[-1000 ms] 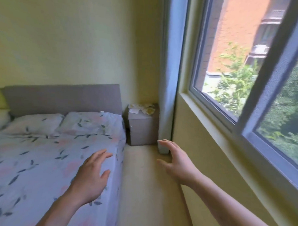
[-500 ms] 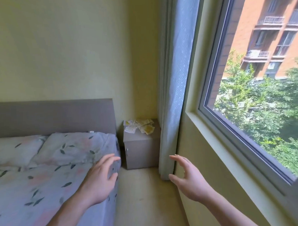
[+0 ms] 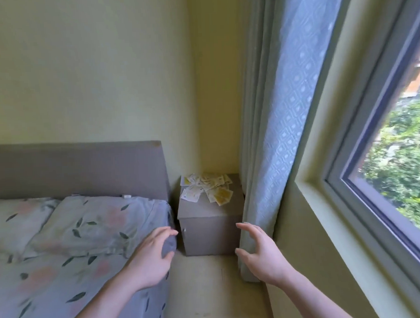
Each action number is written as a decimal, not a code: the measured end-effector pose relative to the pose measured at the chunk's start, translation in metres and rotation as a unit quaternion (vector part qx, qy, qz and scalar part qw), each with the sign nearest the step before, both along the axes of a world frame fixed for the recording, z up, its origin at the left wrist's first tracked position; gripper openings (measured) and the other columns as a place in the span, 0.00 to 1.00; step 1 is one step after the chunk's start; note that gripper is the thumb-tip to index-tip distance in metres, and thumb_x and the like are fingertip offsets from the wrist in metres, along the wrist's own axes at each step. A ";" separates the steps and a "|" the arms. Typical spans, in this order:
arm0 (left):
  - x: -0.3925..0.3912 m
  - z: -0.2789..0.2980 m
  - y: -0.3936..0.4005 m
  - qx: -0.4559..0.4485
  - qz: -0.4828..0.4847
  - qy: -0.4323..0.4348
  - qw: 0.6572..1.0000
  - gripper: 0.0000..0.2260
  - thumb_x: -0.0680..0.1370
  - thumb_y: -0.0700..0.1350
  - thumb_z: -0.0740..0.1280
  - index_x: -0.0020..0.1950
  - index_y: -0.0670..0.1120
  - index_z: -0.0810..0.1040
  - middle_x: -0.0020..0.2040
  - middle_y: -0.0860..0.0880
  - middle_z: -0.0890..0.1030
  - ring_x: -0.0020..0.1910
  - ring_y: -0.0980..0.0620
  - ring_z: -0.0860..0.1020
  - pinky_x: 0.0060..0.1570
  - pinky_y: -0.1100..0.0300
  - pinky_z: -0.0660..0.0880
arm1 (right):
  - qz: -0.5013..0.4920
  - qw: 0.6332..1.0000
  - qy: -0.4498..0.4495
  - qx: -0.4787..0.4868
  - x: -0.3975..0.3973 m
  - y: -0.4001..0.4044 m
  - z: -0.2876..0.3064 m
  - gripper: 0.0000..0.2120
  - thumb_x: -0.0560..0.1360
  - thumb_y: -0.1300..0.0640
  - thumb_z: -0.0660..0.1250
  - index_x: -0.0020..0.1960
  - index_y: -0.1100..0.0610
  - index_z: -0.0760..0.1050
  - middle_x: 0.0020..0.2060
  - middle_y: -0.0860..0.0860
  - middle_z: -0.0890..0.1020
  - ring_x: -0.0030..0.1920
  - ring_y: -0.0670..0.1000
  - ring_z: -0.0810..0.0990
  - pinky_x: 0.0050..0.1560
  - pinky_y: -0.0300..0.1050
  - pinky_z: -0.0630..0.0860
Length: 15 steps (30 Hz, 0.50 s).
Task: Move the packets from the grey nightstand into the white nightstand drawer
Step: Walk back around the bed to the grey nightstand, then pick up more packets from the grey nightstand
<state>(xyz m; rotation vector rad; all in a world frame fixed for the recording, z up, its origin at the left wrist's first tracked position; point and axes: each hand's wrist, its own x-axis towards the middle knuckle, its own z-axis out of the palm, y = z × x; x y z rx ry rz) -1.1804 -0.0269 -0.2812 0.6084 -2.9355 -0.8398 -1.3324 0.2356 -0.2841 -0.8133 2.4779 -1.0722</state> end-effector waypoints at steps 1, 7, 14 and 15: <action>-0.015 -0.001 -0.011 0.001 0.011 0.001 1.000 0.20 0.82 0.44 0.65 0.74 0.54 0.69 0.74 0.59 0.64 0.74 0.57 0.65 0.71 0.66 0.57 | 0.007 1.000 -0.004 0.003 -0.021 -0.012 -0.002 0.30 0.76 0.52 0.72 0.76 0.46 0.67 0.75 0.43 0.69 0.75 0.41 0.64 0.75 0.33 0.56; -0.077 -0.020 -0.080 0.037 0.094 -0.021 0.995 0.20 0.82 0.43 0.65 0.73 0.54 0.69 0.75 0.57 0.65 0.75 0.55 0.66 0.73 0.62 0.60 | 0.052 0.998 -0.023 0.030 -0.124 -0.075 -0.009 0.30 0.76 0.54 0.71 0.76 0.47 0.67 0.73 0.42 0.69 0.74 0.42 0.66 0.70 0.31 0.56; -0.170 -0.062 -0.160 0.060 0.123 -0.048 0.989 0.21 0.80 0.43 0.66 0.72 0.55 0.70 0.73 0.58 0.67 0.73 0.57 0.68 0.69 0.66 0.62 | 0.057 0.995 -0.048 0.065 -0.233 -0.153 -0.046 0.31 0.74 0.55 0.72 0.75 0.49 0.69 0.70 0.44 0.72 0.72 0.45 0.70 0.69 0.32 0.61; -0.188 -0.069 -0.174 0.064 0.119 -0.052 0.989 0.21 0.80 0.43 0.67 0.72 0.55 0.70 0.73 0.58 0.67 0.72 0.58 0.68 0.68 0.66 0.62 | 0.057 0.995 -0.056 0.068 -0.250 -0.166 -0.053 0.31 0.74 0.56 0.72 0.75 0.49 0.69 0.70 0.44 0.72 0.72 0.45 0.69 0.68 0.30 0.60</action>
